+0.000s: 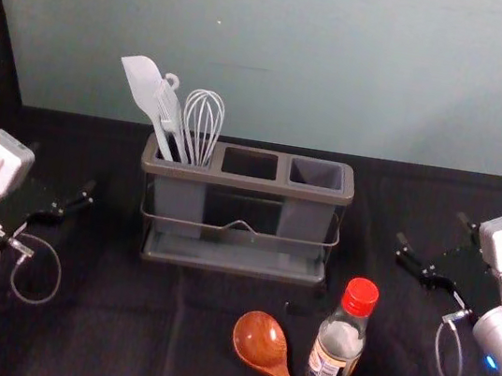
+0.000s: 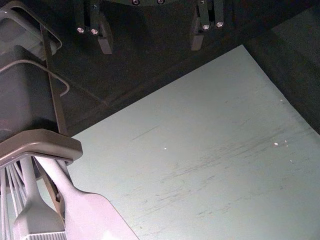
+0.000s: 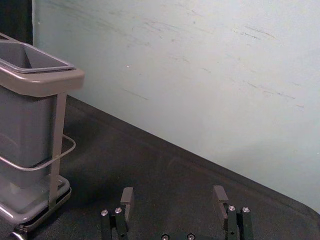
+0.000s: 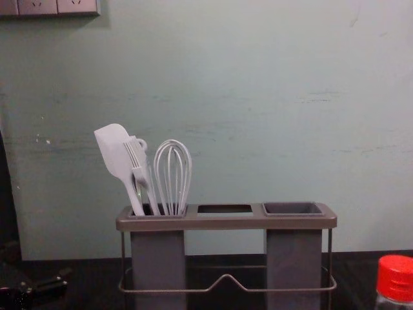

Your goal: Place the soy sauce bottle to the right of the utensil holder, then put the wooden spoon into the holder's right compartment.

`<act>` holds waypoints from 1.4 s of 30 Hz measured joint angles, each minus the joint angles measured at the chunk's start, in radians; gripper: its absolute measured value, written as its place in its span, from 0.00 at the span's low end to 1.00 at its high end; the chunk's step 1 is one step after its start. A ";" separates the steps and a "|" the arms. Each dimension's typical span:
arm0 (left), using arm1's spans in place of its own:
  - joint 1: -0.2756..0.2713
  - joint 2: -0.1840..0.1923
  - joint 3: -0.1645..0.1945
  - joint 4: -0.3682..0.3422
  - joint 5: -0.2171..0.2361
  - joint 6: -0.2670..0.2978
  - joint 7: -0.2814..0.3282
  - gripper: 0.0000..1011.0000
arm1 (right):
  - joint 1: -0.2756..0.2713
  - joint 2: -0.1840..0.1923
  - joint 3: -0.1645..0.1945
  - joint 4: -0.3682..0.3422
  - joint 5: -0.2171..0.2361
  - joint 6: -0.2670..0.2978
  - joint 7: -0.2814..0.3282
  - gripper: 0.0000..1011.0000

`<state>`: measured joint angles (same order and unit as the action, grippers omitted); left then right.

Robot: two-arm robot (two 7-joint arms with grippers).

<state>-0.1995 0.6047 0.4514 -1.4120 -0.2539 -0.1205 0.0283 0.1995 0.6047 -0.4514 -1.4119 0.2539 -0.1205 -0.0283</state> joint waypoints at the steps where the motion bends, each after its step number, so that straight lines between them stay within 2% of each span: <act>1: 0.000 0.000 0.000 0.000 0.000 0.000 0.000 1.00 | 0.000 0.000 0.000 0.000 0.000 0.000 0.000 0.99; 42: 0.000 0.000 0.000 0.000 0.000 0.000 0.000 1.00 | -0.003 0.001 0.002 -0.004 -0.004 0.000 -0.001 0.99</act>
<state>-0.1995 0.6047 0.4514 -1.4120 -0.2539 -0.1205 0.0283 0.1969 0.6056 -0.4494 -1.4158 0.2502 -0.1209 -0.0295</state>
